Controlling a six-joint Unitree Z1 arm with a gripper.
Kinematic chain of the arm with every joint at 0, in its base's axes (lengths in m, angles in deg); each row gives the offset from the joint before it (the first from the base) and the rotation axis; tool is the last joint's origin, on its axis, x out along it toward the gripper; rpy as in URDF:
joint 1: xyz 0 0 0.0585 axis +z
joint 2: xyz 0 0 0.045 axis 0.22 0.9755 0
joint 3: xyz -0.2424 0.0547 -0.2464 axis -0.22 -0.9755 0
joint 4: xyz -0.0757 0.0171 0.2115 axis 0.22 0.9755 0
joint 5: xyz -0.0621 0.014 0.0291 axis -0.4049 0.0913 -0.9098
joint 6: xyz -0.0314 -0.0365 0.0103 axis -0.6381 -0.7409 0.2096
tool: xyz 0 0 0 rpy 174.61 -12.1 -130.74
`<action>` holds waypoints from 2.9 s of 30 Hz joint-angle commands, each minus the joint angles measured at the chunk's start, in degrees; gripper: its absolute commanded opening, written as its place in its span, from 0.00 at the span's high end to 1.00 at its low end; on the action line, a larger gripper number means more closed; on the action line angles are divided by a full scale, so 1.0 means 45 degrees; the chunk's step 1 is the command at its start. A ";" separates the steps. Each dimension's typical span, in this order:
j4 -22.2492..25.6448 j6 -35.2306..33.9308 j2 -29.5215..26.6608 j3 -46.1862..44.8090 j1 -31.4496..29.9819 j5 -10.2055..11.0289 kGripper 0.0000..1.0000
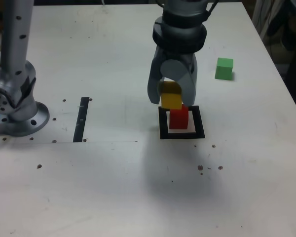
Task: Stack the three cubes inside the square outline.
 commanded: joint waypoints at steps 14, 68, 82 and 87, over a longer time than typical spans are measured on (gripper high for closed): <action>-0.0075 0.0066 0.0854 0.0339 -0.0012 0.0220 0.75; 0.1395 0.6095 0.2280 0.5364 0.2621 0.3381 0.03; 0.1528 0.6069 0.4784 0.7337 0.3826 0.3014 0.07; 0.1719 0.6097 0.5489 0.8018 0.4168 0.2988 0.07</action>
